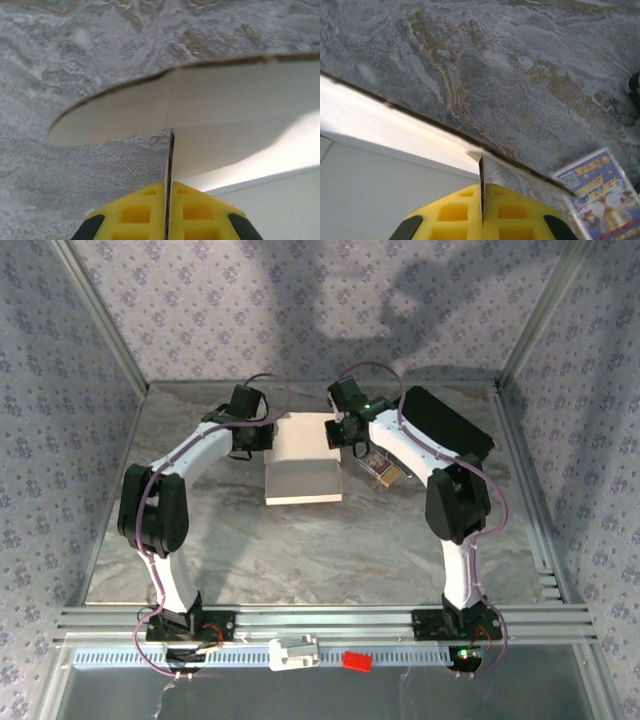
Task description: Fold the paper box
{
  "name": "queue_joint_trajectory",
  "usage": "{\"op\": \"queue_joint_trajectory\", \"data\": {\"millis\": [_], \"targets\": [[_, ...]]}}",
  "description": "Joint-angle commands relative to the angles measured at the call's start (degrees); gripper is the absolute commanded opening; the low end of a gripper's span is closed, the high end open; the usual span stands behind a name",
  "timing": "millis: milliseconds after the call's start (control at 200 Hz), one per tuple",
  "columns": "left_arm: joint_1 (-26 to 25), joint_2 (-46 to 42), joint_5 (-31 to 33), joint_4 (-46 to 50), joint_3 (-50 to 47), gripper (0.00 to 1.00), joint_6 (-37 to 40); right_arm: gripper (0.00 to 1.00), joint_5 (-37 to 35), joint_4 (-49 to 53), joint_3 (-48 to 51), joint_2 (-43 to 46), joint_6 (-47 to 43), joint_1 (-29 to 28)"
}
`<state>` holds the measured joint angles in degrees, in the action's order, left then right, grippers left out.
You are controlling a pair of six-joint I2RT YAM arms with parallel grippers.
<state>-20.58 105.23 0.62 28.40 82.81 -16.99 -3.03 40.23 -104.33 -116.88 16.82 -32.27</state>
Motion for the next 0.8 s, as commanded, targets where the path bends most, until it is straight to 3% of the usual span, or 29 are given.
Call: {"op": "queue_joint_trajectory", "data": {"millis": [0, 350, 525, 685, 795], "targets": [[-2.1, 0.8, -1.2, -1.2, 1.1, 0.0, -7.4, 0.0, -1.2, -0.2, -5.8, -2.7, 10.8, -2.4], [-1.7, 4.1, -1.9, -2.9, 4.8, 0.0, -11.7, 0.0, -3.7, 3.5, -14.3, -7.3, 21.2, -2.9], [-1.5, 4.6, -2.2, -7.5, 3.7, 0.0, -9.4, 0.0, -5.1, -8.9, -3.6, -3.2, 20.3, -3.1], [-1.7, 2.0, -3.1, -19.3, -5.6, 0.0, -9.4, 0.0, -6.3, -23.2, 8.1, 0.7, 19.6, -3.7], [-1.7, 0.0, -2.9, -25.5, -10.4, 0.0, -10.1, 0.0, -6.8, -25.8, 10.4, 1.2, 20.2, -4.1]]}}
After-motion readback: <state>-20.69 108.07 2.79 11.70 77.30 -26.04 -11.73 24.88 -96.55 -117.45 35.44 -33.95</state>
